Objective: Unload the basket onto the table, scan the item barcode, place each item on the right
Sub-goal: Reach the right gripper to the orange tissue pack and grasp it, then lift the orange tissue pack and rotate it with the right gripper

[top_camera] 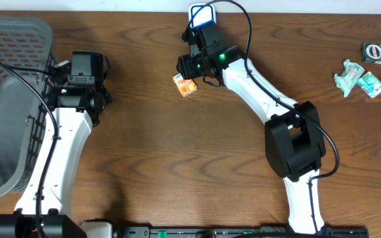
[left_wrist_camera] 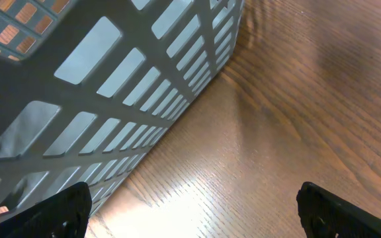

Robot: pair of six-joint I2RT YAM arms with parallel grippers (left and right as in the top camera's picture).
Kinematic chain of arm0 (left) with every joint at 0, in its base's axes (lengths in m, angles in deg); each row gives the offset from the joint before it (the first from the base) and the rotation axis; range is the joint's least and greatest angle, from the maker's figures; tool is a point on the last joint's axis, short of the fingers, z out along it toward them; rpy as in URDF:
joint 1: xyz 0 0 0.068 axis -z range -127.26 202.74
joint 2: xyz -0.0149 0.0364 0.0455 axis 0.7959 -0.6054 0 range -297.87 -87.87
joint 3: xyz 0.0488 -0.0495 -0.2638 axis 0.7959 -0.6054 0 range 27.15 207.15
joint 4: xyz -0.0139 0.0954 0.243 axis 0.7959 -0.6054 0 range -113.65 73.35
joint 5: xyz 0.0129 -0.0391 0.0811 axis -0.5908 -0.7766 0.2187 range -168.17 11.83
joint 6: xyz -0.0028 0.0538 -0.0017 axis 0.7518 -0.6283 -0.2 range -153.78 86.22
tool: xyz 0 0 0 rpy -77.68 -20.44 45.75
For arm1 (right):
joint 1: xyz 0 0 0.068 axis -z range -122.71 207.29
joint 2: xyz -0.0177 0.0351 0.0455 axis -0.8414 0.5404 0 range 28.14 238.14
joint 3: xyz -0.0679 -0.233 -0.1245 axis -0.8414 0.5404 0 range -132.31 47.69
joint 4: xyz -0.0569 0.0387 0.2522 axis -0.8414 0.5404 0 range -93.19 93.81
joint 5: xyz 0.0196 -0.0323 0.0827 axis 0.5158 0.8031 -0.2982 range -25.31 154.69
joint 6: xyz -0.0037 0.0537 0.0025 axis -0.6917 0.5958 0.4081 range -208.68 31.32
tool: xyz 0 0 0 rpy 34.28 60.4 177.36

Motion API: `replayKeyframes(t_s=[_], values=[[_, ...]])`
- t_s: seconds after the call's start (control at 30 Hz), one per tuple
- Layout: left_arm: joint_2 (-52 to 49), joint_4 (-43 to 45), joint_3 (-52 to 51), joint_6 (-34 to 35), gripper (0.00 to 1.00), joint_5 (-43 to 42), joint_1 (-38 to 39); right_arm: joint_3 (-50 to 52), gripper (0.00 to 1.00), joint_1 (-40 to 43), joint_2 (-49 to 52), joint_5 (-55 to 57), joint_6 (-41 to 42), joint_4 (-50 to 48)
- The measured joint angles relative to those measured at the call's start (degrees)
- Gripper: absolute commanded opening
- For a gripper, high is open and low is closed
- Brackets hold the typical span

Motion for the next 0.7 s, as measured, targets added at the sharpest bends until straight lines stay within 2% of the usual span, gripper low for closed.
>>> replayKeyframes(t_s=[0.1,0.2,0.5,0.7], values=[[-0.02,0.02,0.00,0.00,0.98,0.00,0.00,0.00,0.32,0.39,1.07,-0.04,0.13,-0.07],[0.00,0.00,0.00,0.00,0.98,0.00,0.00,0.00,0.28,0.76,3.21,-0.04,0.17,-0.17],[0.00,0.00,0.00,0.00,0.98,0.00,0.00,0.00,0.36,1.16,8.15,-4.79,0.11,-0.46],[-0.02,0.02,0.00,0.00,0.98,0.00,0.00,0.00,0.31,1.18,8.15,-6.78,0.13,0.94]])
